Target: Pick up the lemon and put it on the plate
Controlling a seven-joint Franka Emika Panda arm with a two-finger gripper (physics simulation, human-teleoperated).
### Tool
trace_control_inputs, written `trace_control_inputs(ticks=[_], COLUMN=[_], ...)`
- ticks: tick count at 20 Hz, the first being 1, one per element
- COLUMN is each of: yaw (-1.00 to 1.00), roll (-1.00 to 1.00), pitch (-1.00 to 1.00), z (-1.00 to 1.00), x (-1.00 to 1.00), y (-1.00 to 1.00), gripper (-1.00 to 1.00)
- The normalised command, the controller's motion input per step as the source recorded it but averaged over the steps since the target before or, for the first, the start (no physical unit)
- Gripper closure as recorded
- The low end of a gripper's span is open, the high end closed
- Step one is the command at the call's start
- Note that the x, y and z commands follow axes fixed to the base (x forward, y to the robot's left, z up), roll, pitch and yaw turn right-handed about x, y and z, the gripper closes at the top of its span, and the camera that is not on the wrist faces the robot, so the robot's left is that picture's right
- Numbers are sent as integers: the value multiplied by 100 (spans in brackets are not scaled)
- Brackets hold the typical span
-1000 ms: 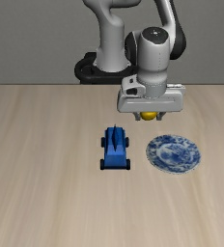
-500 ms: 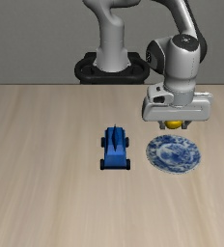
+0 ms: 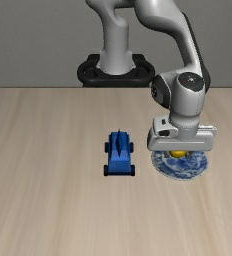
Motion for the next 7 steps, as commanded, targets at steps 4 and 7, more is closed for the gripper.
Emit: trace_control_inputs(ticks=[4, 7], yaw=[0, 0], roll=[0, 0], pitch=[0, 0], z=[0, 0], x=[0, 0], y=[0, 0], gripper=[-100, -100])
